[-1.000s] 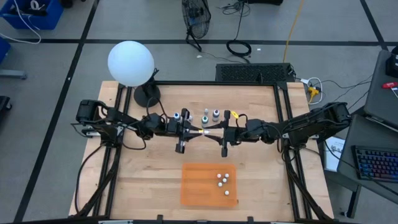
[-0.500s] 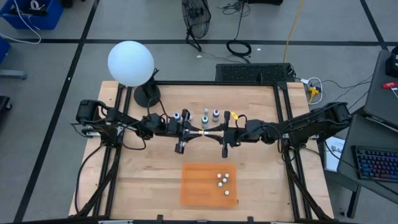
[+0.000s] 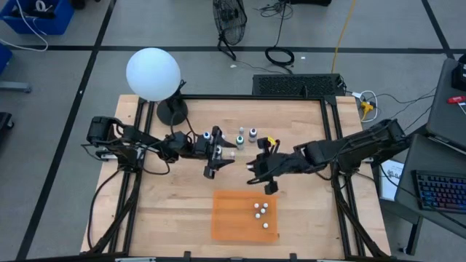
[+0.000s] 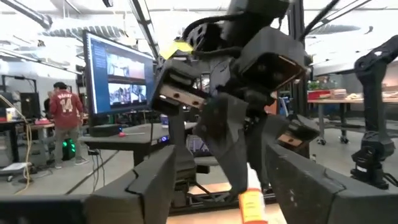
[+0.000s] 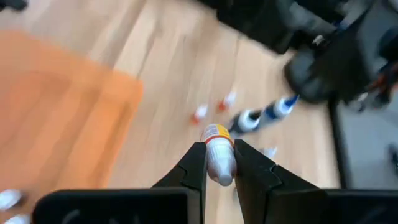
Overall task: Pick & Place food coloring
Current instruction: Put the small orange food coloring bottle into the orange container, then put the large green food coloring bottle into the orange container
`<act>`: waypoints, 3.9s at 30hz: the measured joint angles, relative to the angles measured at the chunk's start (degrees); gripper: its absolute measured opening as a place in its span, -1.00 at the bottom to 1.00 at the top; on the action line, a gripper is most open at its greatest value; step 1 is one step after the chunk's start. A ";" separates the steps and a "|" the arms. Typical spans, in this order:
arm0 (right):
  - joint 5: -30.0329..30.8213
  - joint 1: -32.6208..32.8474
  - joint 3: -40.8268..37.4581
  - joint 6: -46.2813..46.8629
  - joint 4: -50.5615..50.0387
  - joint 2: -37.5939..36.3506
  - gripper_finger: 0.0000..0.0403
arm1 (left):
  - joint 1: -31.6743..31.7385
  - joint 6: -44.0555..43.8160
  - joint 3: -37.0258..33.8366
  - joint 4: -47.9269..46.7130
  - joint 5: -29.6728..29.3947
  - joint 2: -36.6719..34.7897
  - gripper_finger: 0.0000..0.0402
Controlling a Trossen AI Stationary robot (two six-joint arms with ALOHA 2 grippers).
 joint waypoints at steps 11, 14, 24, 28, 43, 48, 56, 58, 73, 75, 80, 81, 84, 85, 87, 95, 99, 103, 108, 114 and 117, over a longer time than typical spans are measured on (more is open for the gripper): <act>-8.21 3.38 18.85 13.55 -33.82 18.61 -0.79 | 2.51 -2.67 -0.02 -8.29 -0.08 -0.02 0.26; -12.10 5.40 18.86 15.31 -34.42 22.43 -0.79 | 2.84 -2.69 -0.02 -10.61 -0.36 -0.02 0.24; -13.68 8.44 18.88 21.00 -33.52 27.91 -0.79 | 3.32 -3.04 -0.02 -11.59 -0.45 -0.02 0.25; -14.02 8.07 18.88 19.66 -33.52 30.59 -0.79 | 3.32 -3.10 -0.02 -11.66 -0.45 0.00 0.25; -15.45 6.38 18.54 16.28 -29.20 33.48 -0.79 | 3.30 -4.29 -0.07 -13.20 -0.45 0.02 0.25; -18.45 5.18 14.75 16.23 -26.00 33.57 -0.79 | 3.32 -4.31 -0.07 -13.25 -0.45 0.02 0.25; -18.27 4.87 12.22 16.17 -23.22 33.30 -0.75 | 3.30 -4.28 -0.07 -13.25 -0.45 0.02 0.25; -18.27 4.85 12.12 16.66 -23.17 33.11 -0.63 | 3.30 -4.11 -0.07 -13.25 -0.45 0.02 0.25; -18.23 4.87 11.95 21.22 -22.71 27.45 -0.41 | 3.30 -4.09 -0.07 -13.25 -0.45 0.03 0.25; -18.17 4.85 11.95 21.46 -22.82 25.70 -0.43 | 3.32 -4.09 -0.07 -13.25 -0.45 0.04 0.25; -18.08 4.85 11.97 22.97 -22.85 19.57 -0.46 | 3.30 -4.49 -0.07 -13.25 -0.45 0.04 0.25; -18.08 4.85 11.97 22.99 -22.81 18.04 -0.46 | 3.30 -4.55 -0.07 -13.33 -0.45 0.04 0.25; -18.11 4.85 11.99 23.37 -22.91 12.75 -0.46 | 3.30 -4.53 -0.07 -14.31 -0.45 0.04 0.25; -18.13 4.85 12.00 24.54 -22.92 10.88 -0.46 | 3.31 -4.53 -0.07 -14.66 -0.45 0.04 0.25; -18.18 4.94 12.02 27.83 -22.65 7.41 -0.46 | 3.30 -4.34 -0.07 -15.05 -0.45 0.04 0.25; -17.99 6.04 10.88 31.66 -21.03 -4.43 -0.45 | 3.32 -3.72 -0.07 -14.75 -0.45 0.04 0.25; -17.06 6.88 4.52 25.78 -21.45 -11.17 -0.45 | 3.30 -4.16 -0.07 -14.16 -0.45 0.04 0.25; -5.51 7.00 -6.22 26.70 -16.35 -21.78 -0.46 | 3.30 -4.18 -0.07 -14.21 -0.45 0.04 0.25; 2.71 4.87 -24.61 20.80 -0.36 -39.35 -0.45 | 3.46 -2.37 -0.07 -15.06 -0.43 0.04 0.25; -0.64 -3.74 -47.21 11.31 25.53 -55.86 -0.45 | 5.01 0.18 -0.07 -14.99 -0.43 0.04 0.25; -6.91 -9.82 -52.72 10.48 29.21 -60.14 -0.44 | 6.45 0.31 -0.07 -15.12 -0.41 0.04 0.25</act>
